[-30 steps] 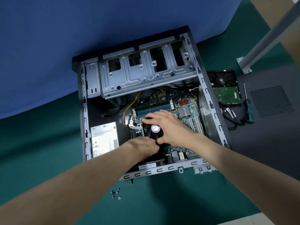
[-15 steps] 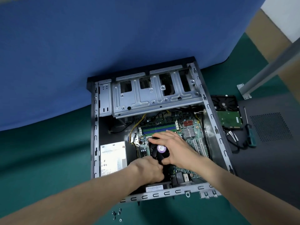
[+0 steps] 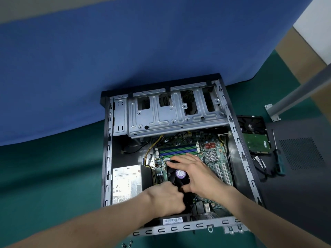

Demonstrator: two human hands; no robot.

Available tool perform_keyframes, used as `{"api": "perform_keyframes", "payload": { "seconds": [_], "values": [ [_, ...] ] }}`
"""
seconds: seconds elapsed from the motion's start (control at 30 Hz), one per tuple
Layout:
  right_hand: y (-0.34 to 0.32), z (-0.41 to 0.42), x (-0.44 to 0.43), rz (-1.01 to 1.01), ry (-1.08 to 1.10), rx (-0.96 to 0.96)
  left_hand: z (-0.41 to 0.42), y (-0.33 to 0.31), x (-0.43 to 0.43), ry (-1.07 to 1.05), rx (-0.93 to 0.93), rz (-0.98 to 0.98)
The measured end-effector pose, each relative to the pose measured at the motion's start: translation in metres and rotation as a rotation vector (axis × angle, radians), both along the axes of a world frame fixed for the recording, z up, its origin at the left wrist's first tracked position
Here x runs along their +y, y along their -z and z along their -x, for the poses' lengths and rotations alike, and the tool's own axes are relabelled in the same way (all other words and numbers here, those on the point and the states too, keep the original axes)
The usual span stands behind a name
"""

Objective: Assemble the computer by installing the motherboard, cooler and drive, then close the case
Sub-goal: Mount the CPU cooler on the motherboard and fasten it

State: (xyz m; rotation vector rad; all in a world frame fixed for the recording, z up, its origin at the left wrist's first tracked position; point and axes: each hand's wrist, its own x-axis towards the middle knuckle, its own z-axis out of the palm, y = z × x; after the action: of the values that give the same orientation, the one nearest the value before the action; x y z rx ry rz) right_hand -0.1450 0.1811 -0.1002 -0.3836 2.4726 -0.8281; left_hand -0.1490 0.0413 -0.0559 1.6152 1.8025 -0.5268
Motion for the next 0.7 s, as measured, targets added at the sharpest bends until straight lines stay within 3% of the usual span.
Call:
{"api": "perform_keyframes", "payload": {
  "seconds": [0.7],
  "values": [
    [-0.003, 0.001, 0.001, 0.008, -0.026, 0.004, 0.003, -0.008, -0.014, 0.037, 0.000, -0.005]
  ]
}}
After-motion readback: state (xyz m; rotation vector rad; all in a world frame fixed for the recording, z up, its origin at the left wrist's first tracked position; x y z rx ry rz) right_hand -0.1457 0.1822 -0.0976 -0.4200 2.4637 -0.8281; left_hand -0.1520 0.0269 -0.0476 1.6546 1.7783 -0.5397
